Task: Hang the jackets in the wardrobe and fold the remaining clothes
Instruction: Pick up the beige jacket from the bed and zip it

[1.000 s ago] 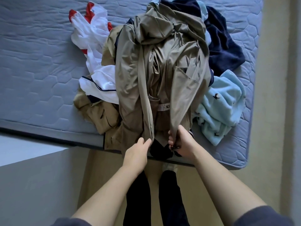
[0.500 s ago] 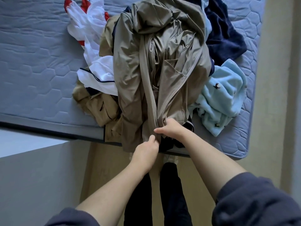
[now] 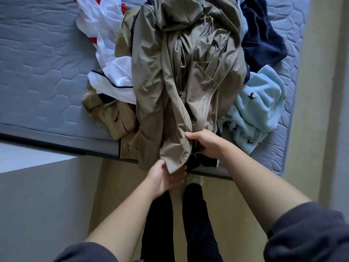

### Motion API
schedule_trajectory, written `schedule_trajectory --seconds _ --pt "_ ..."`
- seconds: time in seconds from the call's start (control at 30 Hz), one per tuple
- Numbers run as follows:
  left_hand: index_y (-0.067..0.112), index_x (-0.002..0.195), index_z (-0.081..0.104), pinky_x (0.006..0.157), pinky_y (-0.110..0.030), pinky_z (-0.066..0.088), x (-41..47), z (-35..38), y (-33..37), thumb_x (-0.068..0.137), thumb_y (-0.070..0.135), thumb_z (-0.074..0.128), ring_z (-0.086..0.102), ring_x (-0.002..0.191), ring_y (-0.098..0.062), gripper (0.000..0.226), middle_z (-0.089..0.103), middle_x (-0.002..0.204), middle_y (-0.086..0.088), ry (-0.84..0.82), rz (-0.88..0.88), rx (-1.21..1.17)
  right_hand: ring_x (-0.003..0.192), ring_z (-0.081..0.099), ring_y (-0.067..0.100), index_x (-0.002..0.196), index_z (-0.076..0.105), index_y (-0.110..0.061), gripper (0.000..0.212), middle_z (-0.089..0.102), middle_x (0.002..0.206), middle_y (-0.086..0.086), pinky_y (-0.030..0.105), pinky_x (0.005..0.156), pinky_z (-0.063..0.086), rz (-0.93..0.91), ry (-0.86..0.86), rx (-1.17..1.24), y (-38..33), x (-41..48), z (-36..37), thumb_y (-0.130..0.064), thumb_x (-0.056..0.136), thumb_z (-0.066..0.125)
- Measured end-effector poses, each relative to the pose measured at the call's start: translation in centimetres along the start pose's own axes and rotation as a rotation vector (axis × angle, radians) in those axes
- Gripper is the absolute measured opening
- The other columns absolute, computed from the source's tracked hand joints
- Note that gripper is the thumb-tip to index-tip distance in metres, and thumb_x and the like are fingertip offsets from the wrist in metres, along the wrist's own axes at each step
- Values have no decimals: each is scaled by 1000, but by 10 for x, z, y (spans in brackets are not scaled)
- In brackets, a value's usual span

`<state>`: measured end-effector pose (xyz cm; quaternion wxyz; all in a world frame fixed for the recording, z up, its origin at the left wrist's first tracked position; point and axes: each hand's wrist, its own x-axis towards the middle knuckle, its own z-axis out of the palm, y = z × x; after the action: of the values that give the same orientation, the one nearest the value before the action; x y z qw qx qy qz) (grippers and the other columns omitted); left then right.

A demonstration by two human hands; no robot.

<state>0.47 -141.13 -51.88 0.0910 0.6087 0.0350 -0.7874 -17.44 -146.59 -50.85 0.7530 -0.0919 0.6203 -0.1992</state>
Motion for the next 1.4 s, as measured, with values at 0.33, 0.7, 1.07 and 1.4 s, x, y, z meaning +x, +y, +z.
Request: schedule_trajectory --seconds 0.33,0.7,1.07,1.4 --pt "20 66 58 40 -14 25 -27 1 27 74 35 77 35 41 -1 26 47 55 8 -508 53 161 76 68 17 94 67 -13 13 74 76 -2 25 59 49 -62 87 171 13 -16 -8 -24 92 60" --pt "11 76 77 43 -12 39 -35 24 37 76 10 63 56 52 -2 15 71 78 -2 -262 270 59 66 63 18 92 59 -3 25 67 78 10 27 63 50 -123 91 697 47 -48 -3 11 90 38" --pt "21 75 75 49 -15 35 -60 65 53 77 20 68 48 54 -3 7 60 61 8 -50 581 191 94 62 24 125 51 3 53 63 112 19 33 87 52 -246 -68 627 23 -78 1 -3 74 61" --pt "18 82 73 46 -13 36 -76 91 46 84 12 67 48 48 0 9 64 62 6 22 711 110 86 66 20 120 55 3 48 66 104 16 22 66 56 -375 9 781 16 -87 13 -2 73 61"
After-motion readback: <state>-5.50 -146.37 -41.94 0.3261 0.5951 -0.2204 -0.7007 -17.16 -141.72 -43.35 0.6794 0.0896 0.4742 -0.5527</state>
